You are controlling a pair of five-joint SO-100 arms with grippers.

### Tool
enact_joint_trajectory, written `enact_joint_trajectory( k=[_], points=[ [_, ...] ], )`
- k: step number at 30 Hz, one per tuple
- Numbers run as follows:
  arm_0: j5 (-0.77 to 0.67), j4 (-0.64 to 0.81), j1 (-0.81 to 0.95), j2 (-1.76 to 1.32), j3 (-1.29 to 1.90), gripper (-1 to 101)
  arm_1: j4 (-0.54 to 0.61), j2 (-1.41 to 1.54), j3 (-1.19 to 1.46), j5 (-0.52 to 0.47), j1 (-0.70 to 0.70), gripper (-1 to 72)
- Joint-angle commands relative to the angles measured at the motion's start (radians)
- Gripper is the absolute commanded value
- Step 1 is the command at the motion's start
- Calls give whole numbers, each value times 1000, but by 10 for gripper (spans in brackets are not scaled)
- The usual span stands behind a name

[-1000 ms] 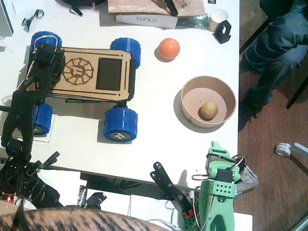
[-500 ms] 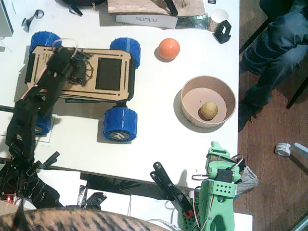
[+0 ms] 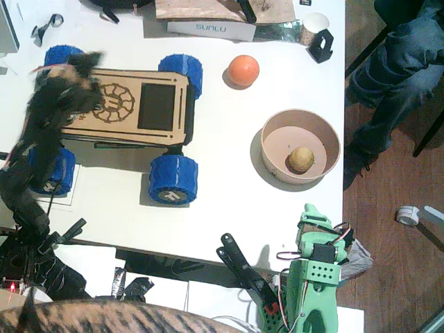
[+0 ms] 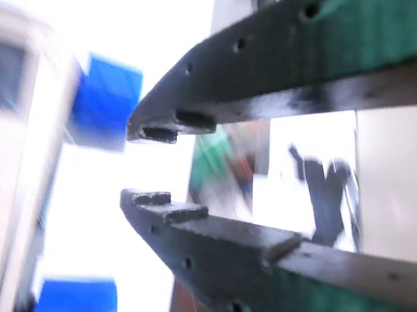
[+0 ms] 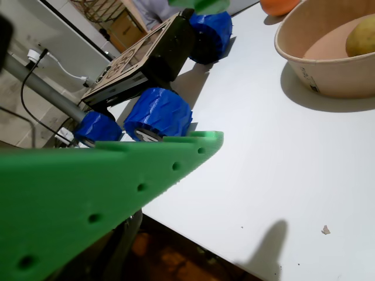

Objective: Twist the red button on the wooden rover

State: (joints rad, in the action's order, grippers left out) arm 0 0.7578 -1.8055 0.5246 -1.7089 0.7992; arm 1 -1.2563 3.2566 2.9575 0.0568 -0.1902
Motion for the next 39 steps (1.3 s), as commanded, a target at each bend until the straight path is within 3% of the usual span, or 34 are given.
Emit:
enact_joint_trajectory(
  k=[1, 7, 15, 32, 39],
  points=[
    [-98, -43, -12, -183, -5, 56, 5, -5, -6, 0, 5, 204],
    [-276, -41, -107, -377, -5, 46, 5, -5, -6, 0, 5, 204],
    [-397, -41, -330, -615, -5, 42, 5, -5, -6, 0, 5, 204],
    [-531, -40, -951, -923, -5, 70, 5, -5, -6, 0, 5, 204],
    [-653, -46, -994, -1022, -5, 62, 5, -5, -6, 0, 5, 204]
  ],
)
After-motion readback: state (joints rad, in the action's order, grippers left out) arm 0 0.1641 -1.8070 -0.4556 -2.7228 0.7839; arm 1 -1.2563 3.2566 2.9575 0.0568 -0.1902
